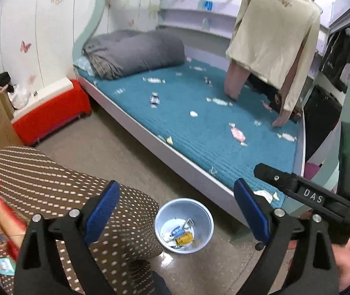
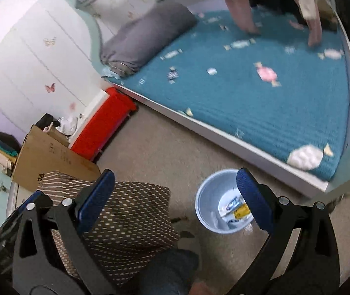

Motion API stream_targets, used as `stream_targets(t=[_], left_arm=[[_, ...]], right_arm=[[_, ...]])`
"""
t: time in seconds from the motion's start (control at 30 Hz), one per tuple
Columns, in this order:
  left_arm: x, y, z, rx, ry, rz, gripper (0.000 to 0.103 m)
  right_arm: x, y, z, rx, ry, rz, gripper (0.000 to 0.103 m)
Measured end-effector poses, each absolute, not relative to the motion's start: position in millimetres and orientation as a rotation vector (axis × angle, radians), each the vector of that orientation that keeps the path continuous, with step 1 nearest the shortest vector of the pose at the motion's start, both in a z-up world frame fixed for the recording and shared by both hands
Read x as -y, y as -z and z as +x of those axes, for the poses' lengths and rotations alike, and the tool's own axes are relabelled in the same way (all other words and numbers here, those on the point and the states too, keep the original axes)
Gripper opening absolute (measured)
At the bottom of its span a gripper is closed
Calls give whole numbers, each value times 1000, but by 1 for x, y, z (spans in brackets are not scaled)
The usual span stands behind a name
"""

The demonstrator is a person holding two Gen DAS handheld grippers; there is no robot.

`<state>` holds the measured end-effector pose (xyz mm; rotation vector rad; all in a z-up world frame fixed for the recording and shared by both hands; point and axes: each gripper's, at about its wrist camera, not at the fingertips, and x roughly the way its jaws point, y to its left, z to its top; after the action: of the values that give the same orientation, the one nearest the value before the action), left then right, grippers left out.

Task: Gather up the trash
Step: 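Grasp the teal toothbrush package with the left tool while the right grasps the red snack bag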

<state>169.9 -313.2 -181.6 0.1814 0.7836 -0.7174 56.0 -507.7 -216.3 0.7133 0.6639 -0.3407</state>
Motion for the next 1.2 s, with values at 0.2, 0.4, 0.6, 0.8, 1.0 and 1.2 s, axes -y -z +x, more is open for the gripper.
stream_targets(t=[0.2,0.4,0.6,0.8,1.0,1.2], left_arm=[[275,148,155,-702,695,159,93],[225,126,146,-644,649,126,93],[174,118,145,-621,599,110,93],[120,125,153,-635,533,93,93],[64,141,160,-647,492,133,93],[28,157,170,-676,488,244,93]], right_arm=[[465,167,59,-605,260,631,97],[417,138,73,-592,166,565,97],[377,126,90,-611,78,509,97],[336,121,104,-641,-1,446,97],[307,130,120,-687,-51,423,97],[276,141,136,-739,-115,380,97]])
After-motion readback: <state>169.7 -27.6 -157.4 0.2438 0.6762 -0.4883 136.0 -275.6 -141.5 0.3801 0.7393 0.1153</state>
